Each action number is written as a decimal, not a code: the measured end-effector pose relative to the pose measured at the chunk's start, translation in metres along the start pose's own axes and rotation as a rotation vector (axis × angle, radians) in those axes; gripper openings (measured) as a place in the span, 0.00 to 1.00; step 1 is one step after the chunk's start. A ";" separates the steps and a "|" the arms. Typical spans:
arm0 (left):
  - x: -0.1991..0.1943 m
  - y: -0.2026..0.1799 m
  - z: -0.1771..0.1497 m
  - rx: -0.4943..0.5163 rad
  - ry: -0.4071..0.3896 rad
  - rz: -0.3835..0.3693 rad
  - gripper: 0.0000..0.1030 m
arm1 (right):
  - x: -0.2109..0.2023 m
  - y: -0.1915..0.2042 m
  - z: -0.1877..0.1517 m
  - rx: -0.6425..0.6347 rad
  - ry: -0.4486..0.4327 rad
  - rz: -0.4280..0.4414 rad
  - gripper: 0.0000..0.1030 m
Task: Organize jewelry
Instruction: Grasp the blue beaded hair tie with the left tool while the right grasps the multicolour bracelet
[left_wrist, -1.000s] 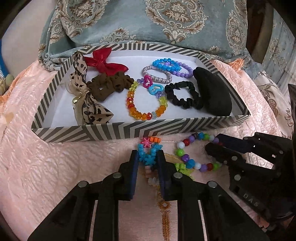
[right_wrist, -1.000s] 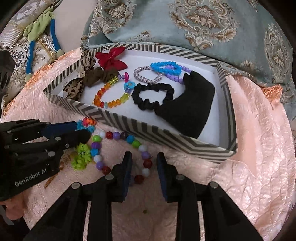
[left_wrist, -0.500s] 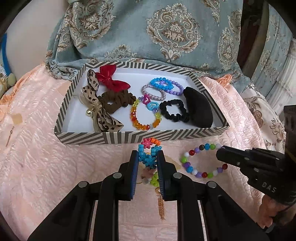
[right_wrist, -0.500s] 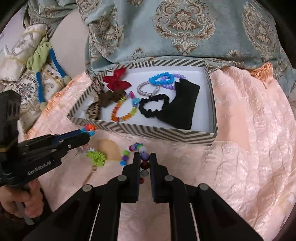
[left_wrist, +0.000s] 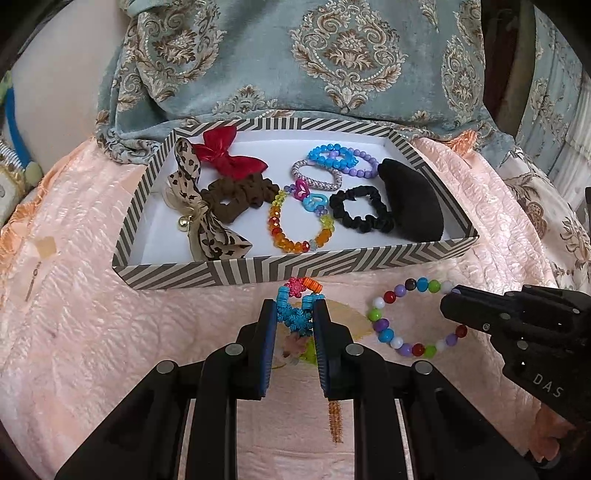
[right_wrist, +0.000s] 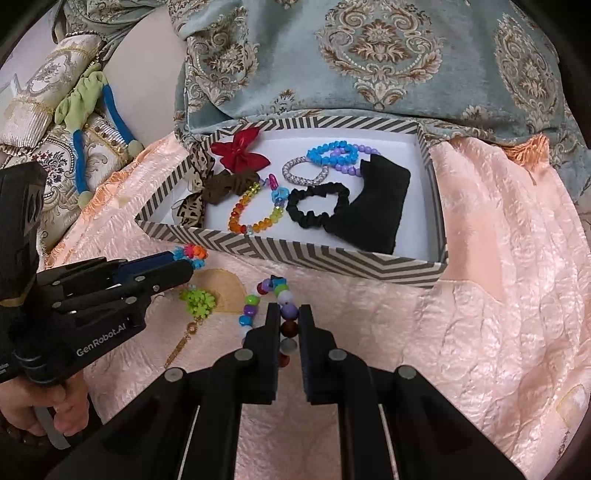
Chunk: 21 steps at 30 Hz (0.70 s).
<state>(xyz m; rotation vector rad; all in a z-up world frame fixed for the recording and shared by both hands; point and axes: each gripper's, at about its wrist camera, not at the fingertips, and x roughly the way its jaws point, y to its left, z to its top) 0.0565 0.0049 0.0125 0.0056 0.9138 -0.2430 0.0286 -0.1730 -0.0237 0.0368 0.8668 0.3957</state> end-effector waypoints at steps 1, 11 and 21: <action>0.000 0.000 0.000 -0.002 0.000 0.002 0.02 | 0.000 -0.001 0.000 0.000 0.001 -0.003 0.09; 0.000 0.003 0.000 -0.009 -0.005 0.021 0.02 | 0.002 -0.009 -0.001 0.034 -0.008 -0.041 0.09; -0.001 0.003 -0.001 -0.011 -0.013 0.053 0.02 | 0.002 -0.016 0.000 0.070 -0.019 -0.057 0.09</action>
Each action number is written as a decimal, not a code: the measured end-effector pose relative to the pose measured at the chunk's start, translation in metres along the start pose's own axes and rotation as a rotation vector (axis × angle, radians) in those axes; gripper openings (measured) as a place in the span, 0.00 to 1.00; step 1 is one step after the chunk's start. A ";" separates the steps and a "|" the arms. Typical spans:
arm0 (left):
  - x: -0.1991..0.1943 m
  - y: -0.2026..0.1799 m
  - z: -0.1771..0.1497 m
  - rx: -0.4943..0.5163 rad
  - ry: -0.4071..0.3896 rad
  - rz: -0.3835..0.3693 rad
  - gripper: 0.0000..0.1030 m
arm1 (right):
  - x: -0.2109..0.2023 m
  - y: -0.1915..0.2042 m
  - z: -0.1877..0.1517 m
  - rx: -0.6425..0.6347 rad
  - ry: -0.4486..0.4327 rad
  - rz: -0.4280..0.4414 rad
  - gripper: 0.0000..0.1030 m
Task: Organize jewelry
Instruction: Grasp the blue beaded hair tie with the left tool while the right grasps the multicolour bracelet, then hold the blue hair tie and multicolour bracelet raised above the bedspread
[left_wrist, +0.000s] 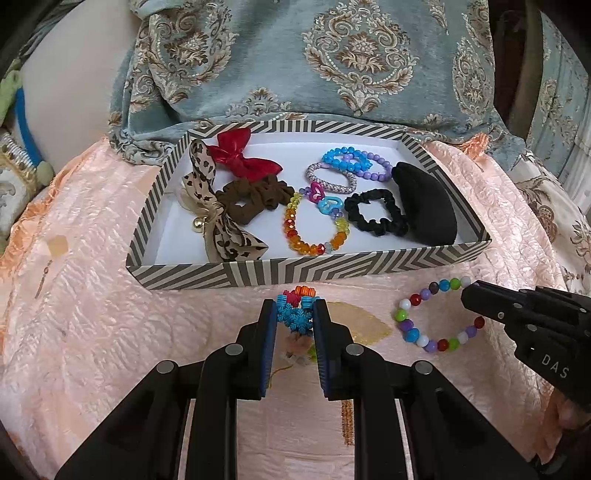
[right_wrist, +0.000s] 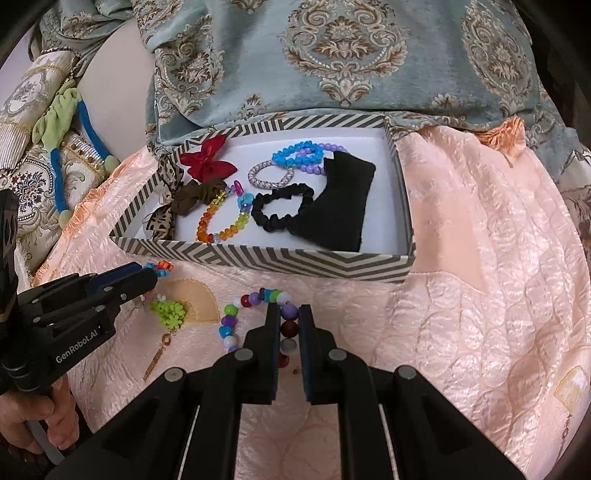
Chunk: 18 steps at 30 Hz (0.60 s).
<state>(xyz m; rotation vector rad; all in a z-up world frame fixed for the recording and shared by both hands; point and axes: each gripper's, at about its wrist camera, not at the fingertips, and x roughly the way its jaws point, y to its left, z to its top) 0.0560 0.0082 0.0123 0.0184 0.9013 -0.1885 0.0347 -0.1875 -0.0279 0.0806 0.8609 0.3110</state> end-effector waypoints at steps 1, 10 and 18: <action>0.000 0.001 0.000 -0.002 0.001 0.002 0.02 | 0.000 0.001 0.000 -0.005 -0.002 -0.005 0.09; 0.000 0.002 0.000 -0.010 -0.001 0.009 0.02 | 0.000 0.003 -0.001 -0.018 -0.015 -0.006 0.09; -0.001 0.002 0.001 -0.013 -0.004 0.013 0.02 | 0.000 0.015 -0.002 -0.080 -0.006 -0.008 0.09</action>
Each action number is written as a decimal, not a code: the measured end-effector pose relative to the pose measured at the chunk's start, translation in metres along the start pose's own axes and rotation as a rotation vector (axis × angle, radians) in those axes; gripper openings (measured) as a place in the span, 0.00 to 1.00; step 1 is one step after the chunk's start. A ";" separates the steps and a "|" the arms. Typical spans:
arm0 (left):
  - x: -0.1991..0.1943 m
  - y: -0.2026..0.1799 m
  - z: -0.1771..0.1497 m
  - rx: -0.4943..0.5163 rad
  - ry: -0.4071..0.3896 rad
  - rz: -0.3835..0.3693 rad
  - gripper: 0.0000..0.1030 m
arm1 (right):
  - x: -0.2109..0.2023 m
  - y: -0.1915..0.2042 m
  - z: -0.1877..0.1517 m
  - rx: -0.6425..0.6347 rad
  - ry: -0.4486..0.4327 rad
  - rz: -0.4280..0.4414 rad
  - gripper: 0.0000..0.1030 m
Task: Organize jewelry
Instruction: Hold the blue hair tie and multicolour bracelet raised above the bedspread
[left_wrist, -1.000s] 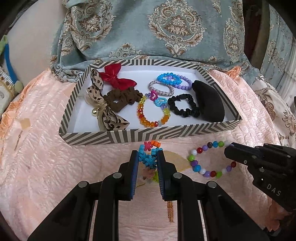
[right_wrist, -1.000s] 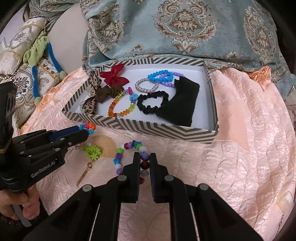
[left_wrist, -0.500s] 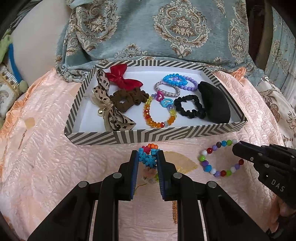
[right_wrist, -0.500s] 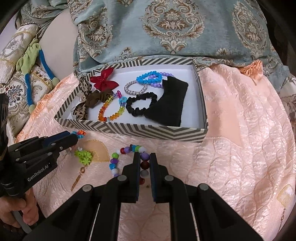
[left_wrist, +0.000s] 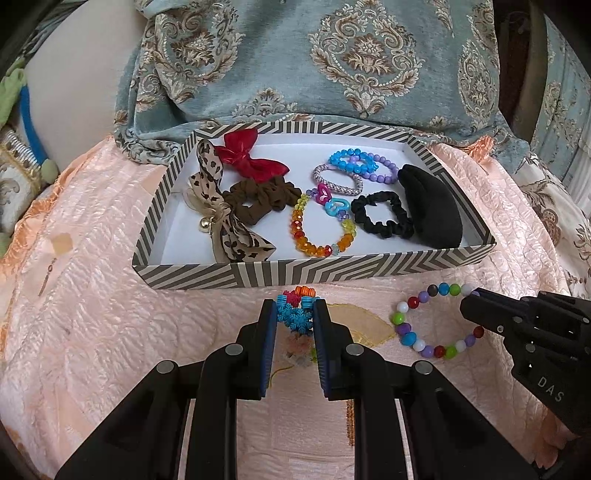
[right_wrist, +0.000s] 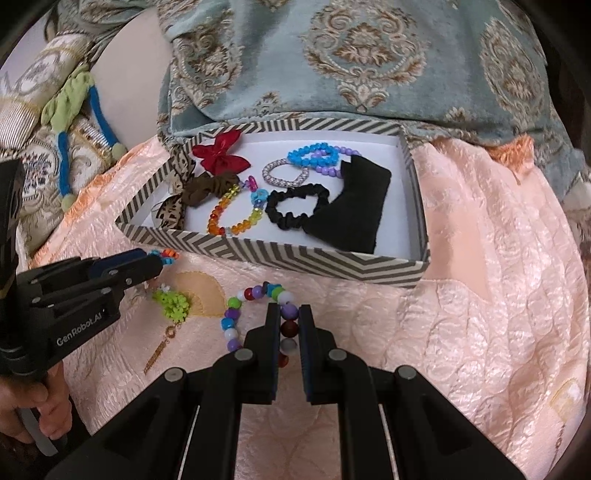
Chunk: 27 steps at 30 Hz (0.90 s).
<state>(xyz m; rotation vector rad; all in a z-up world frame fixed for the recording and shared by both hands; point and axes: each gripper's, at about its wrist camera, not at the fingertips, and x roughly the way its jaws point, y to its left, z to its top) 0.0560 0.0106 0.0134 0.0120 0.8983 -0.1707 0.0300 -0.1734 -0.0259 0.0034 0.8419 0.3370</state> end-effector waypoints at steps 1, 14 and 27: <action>0.000 0.000 0.000 -0.001 0.000 0.000 0.02 | 0.000 0.000 0.000 -0.001 0.000 0.000 0.09; 0.000 0.001 0.001 -0.004 0.000 0.005 0.02 | -0.004 0.002 0.001 -0.016 -0.011 0.000 0.09; 0.000 0.002 0.001 -0.004 -0.001 0.007 0.02 | -0.006 0.007 0.001 -0.041 -0.011 -0.006 0.09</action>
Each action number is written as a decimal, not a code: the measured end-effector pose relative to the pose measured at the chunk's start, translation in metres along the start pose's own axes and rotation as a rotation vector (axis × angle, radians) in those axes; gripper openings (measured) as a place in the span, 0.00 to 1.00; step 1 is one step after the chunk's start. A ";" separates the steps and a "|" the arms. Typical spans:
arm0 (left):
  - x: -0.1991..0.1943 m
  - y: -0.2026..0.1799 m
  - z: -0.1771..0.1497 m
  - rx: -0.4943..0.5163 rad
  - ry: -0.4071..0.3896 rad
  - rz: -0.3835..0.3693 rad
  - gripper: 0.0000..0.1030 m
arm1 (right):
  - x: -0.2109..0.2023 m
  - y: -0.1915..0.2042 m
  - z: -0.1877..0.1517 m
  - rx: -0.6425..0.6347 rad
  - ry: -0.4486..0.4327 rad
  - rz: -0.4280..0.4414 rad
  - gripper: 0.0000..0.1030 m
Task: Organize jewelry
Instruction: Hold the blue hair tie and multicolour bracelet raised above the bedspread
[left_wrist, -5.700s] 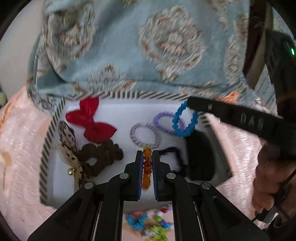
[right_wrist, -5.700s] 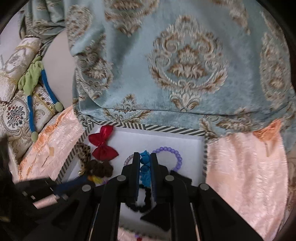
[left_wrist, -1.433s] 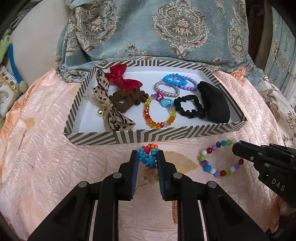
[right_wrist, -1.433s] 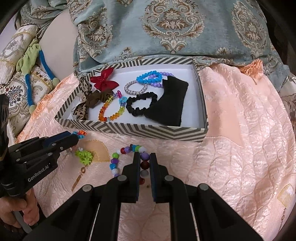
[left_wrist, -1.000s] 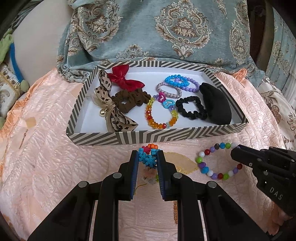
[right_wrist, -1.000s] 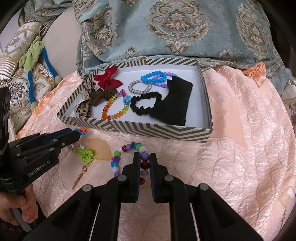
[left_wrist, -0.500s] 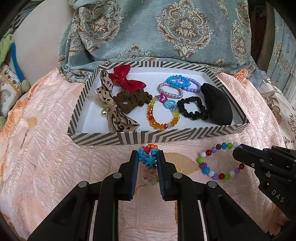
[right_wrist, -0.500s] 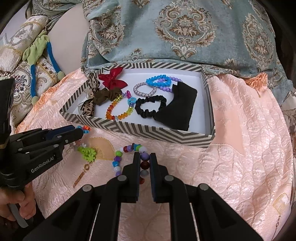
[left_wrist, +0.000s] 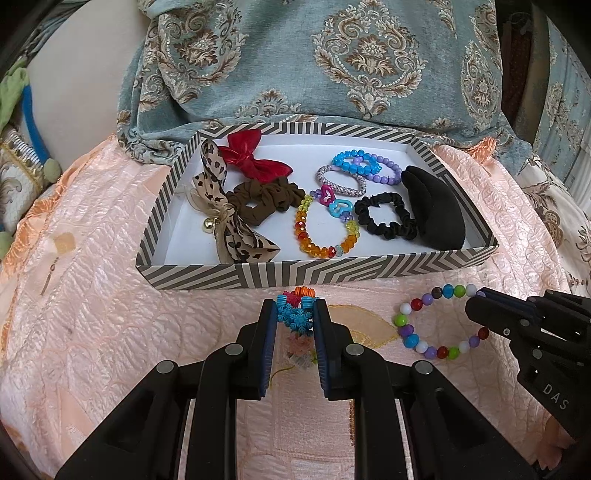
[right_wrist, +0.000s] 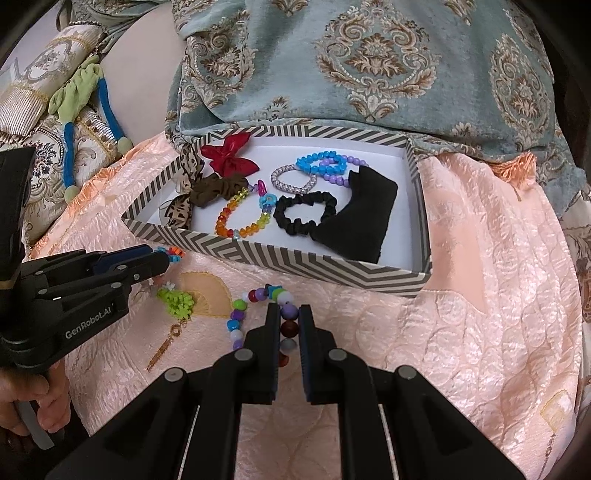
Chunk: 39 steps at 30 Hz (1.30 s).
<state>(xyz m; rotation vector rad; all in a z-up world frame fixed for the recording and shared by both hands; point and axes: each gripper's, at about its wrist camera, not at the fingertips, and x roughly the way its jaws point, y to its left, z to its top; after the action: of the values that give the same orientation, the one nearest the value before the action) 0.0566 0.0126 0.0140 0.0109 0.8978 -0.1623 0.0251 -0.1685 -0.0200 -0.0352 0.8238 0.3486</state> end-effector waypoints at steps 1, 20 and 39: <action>0.000 -0.001 0.000 0.000 0.000 0.000 0.02 | 0.000 0.000 0.000 0.000 -0.001 -0.001 0.09; 0.000 0.001 0.000 0.000 0.002 0.001 0.02 | 0.000 -0.001 0.001 0.005 0.004 -0.008 0.09; -0.002 0.004 0.000 -0.004 -0.003 0.006 0.02 | -0.020 0.002 0.008 -0.012 -0.087 -0.028 0.09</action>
<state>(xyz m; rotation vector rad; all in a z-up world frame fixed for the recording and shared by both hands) 0.0560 0.0164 0.0158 0.0097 0.8948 -0.1553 0.0178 -0.1708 0.0001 -0.0425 0.7341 0.3266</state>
